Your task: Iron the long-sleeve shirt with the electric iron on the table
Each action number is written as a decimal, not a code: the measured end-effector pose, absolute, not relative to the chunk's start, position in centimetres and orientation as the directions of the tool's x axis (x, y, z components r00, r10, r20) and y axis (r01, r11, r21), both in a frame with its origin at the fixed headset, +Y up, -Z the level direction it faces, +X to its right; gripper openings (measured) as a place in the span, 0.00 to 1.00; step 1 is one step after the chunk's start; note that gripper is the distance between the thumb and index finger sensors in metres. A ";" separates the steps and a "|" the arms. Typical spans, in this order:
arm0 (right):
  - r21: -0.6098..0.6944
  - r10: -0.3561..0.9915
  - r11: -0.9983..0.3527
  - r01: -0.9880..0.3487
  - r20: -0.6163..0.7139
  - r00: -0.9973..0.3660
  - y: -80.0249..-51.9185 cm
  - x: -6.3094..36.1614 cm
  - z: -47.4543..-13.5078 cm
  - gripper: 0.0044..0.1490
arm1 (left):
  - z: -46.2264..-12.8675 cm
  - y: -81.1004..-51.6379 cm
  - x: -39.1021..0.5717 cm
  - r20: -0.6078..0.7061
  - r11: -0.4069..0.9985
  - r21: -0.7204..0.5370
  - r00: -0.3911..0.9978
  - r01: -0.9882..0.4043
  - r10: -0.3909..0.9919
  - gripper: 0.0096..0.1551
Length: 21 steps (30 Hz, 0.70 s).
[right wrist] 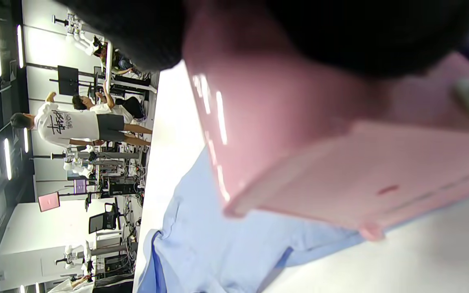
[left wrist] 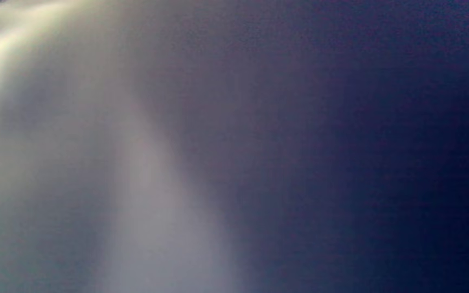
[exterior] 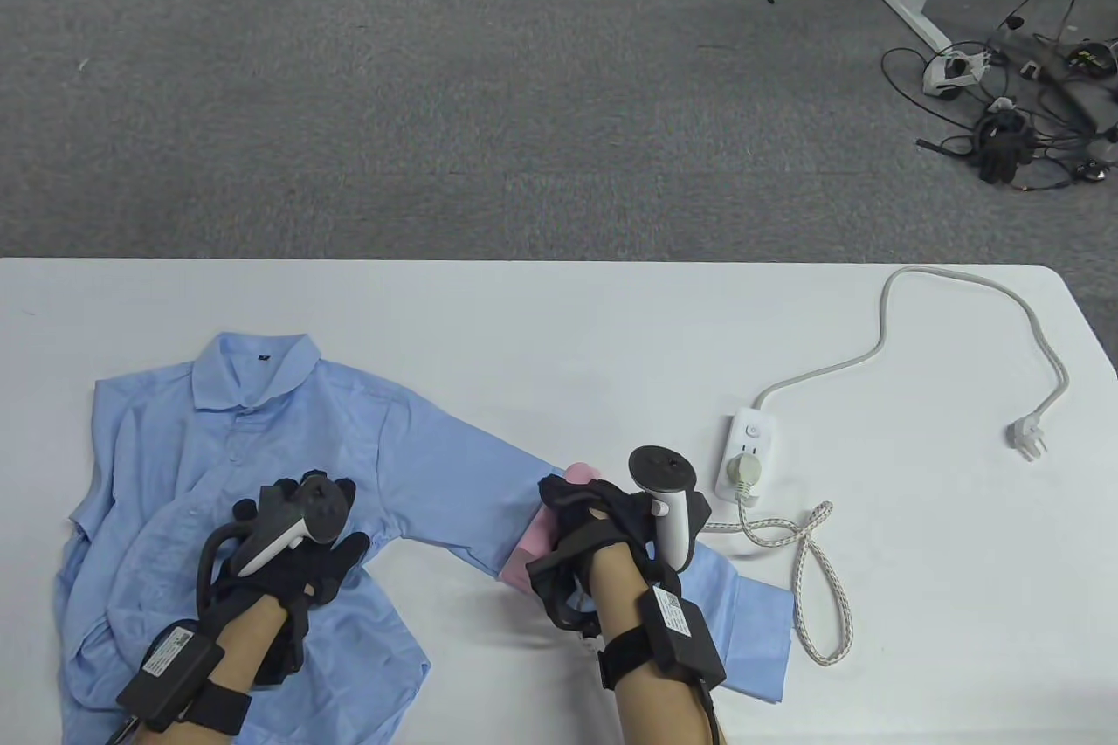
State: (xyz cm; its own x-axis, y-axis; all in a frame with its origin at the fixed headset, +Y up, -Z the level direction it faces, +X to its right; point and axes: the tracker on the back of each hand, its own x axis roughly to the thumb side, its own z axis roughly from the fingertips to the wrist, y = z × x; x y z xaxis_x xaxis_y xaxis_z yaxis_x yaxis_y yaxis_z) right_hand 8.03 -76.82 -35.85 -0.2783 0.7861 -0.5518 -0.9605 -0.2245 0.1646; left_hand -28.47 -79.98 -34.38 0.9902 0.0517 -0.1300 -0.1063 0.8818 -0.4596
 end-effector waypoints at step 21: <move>0.102 0.779 -0.267 -0.958 -0.563 -0.277 -76.4 11.6 -34.2 0.41 | -37.3 -81.3 -28.8 -0.194 0.869 -0.485 0.981 -0.093 -0.004 0.47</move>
